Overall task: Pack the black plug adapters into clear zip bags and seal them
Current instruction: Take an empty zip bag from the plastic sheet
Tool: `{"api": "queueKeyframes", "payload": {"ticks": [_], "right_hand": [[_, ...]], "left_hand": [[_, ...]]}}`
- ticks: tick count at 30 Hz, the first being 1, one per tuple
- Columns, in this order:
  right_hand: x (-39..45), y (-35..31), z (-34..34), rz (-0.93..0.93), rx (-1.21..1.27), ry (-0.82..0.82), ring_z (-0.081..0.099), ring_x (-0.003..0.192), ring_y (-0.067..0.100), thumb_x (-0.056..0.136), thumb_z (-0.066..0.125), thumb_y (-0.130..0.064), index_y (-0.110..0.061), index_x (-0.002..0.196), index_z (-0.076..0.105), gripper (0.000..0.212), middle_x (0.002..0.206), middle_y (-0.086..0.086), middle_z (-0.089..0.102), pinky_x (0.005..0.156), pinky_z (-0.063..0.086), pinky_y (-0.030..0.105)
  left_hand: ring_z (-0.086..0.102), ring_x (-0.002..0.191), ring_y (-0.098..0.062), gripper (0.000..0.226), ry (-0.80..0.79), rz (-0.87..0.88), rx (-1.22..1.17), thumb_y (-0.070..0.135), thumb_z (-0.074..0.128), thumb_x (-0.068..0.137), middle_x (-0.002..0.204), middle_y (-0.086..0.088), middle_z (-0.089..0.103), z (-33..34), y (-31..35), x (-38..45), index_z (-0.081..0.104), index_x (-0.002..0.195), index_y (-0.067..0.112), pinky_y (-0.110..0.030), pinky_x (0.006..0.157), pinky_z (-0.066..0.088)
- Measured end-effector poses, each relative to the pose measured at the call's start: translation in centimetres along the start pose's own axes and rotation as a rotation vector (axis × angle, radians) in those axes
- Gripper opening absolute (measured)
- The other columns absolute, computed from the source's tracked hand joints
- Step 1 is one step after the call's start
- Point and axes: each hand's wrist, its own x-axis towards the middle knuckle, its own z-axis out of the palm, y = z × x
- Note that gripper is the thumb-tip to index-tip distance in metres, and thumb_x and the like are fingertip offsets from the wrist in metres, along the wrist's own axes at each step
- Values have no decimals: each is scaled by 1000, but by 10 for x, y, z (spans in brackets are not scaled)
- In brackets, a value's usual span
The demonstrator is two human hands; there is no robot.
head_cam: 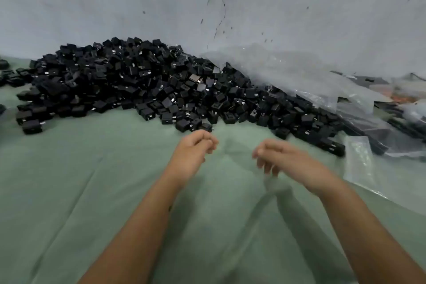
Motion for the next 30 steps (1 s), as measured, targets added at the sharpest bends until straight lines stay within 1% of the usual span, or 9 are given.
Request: {"api": "queueKeyframes", "payload": {"ticks": [3, 5, 9, 12, 17, 20, 23, 26, 30], "right_hand": [[64, 11, -33, 13, -33, 534, 54, 73, 8, 93, 53, -18, -22, 85, 65, 15, 83, -5, 62, 65, 41, 24], [101, 17, -58, 23, -146, 660, 54, 87, 8, 92, 53, -22, -27, 89, 66, 14, 94, -7, 63, 78, 41, 25], [167, 33, -110, 137, -555, 728, 24, 139, 30, 92, 47, -42, -48, 118, 61, 29, 149, 6, 36, 114, 17, 43], [207, 32, -134, 171, -649, 700, -1, 146, 26, 93, 36, -55, -58, 117, 56, 32, 160, 2, 7, 115, 1, 46], [266, 31, -151, 341, -711, 554, -12, 147, 25, 92, 22, -67, -46, 134, 49, 54, 162, -2, -7, 116, -7, 51], [275, 41, -158, 504, -660, 545, 1, 147, 28, 95, 24, -56, -34, 143, 41, 55, 161, 3, 7, 115, -2, 56], [264, 47, -154, 525, -603, 730, 31, 136, 32, 94, 28, -41, -18, 129, 54, 50, 143, 11, 42, 112, 8, 59], [239, 47, -141, 400, -651, 1077, 48, 113, 31, 90, 36, -30, -12, 93, 61, 31, 114, 10, 58, 109, 18, 58], [188, 46, -105, 56, -740, 1419, 47, 112, 27, 85, 42, -23, -15, 111, 64, 35, 116, 7, 58, 102, 19, 47]], "left_hand": [[58, 73, -4, 28, 189, 21, -2, 4, 50, 91, 81, 6, 65, -6, -6, 49, 64, 76, 23, -23, 71, 46], [54, 76, -15, 28, 282, -2, -18, 3, 49, 92, 81, 4, 64, -12, -20, 71, 63, 77, 21, -30, 72, 45], [52, 64, -9, 30, 390, -48, -69, 6, 47, 90, 71, 8, 65, -19, -56, 82, 65, 76, 26, -26, 58, 40], [54, 56, -2, 33, 404, -88, -95, 6, 48, 90, 68, 9, 67, -20, -60, 91, 67, 76, 28, -25, 60, 44], [51, 52, -2, 30, 403, -103, -52, 3, 49, 89, 65, 6, 66, -16, -62, 95, 67, 75, 23, -28, 58, 42], [51, 53, -3, 34, 406, -102, -31, 4, 49, 89, 65, 6, 66, -16, -62, 96, 67, 72, 28, -31, 59, 42], [51, 53, -3, 36, 410, -107, -19, 5, 49, 88, 65, 7, 66, -15, -62, 97, 67, 71, 31, -31, 59, 42], [51, 53, -3, 36, 404, -105, -28, 5, 49, 89, 64, 7, 65, -15, -59, 96, 67, 71, 30, -29, 59, 42], [51, 55, -5, 34, 379, -94, -26, 5, 49, 88, 64, 8, 64, -15, -56, 94, 67, 72, 29, -30, 60, 43]]}}
